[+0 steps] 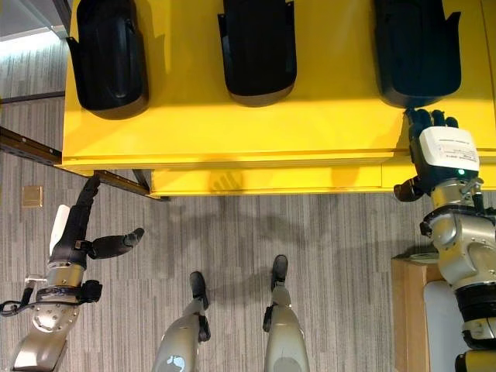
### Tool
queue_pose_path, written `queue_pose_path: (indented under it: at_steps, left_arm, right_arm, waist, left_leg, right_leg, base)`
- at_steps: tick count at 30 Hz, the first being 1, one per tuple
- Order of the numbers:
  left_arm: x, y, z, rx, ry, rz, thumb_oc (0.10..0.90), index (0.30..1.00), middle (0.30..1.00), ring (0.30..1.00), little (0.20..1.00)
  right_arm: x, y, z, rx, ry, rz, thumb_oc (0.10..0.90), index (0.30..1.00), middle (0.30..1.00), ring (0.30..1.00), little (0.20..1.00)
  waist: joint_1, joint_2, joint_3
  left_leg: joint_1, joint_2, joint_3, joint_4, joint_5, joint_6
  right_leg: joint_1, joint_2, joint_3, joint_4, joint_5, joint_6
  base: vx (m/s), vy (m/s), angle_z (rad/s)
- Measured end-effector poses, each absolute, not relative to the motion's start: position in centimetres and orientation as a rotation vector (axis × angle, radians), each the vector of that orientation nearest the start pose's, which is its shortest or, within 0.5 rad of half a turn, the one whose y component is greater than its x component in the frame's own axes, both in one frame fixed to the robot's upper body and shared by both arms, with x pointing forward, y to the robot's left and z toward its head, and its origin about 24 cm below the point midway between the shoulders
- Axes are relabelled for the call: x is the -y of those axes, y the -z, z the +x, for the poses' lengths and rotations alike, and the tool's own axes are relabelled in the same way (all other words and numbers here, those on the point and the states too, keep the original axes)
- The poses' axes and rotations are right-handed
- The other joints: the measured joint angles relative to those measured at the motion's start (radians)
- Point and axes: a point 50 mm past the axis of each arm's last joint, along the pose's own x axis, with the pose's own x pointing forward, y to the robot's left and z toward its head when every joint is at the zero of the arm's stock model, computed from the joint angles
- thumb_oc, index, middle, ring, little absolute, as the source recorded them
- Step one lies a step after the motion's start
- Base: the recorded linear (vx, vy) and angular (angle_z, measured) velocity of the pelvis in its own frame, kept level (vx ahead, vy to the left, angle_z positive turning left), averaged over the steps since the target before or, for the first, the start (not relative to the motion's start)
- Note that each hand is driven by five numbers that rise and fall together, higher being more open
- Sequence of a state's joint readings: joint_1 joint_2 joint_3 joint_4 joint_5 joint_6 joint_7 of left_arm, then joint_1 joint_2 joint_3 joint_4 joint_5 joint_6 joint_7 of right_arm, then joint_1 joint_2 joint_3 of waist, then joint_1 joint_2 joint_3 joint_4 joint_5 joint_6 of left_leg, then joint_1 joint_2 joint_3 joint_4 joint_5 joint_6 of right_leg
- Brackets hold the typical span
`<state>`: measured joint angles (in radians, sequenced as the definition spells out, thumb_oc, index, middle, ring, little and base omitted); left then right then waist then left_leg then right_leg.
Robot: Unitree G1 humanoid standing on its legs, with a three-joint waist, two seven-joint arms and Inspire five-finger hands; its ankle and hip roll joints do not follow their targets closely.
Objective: Move parts from the plastic box to the shelf.
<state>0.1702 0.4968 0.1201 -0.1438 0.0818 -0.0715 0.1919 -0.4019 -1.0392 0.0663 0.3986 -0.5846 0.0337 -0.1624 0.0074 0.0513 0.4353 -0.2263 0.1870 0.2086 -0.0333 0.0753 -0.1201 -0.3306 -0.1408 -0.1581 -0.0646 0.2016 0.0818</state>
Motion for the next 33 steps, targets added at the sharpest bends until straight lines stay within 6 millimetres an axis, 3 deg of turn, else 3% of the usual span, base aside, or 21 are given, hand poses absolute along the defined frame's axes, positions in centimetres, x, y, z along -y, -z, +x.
queue_pose_path:
  at_steps: [33]
  left_arm:
    - [-26.8, -8.3, 21.7, 0.112, -0.280, 0.588, 0.900, 1.000, 1.000, 1.000, 1.000]
  right_arm:
    - [36.5, -20.6, 30.4, 0.006, 0.483, -1.589, 0.900, 1.000, 1.000, 1.000, 1.000]
  waist:
    - [0.019, 0.000, 0.000]
  left_leg:
    - [-0.035, -0.004, -0.032, 0.003, 0.009, 0.001]
  right_leg:
    - [-0.013, -0.002, -0.030, -0.001, 0.001, -0.001]
  base:
    - [0.00, 0.000, 0.02]
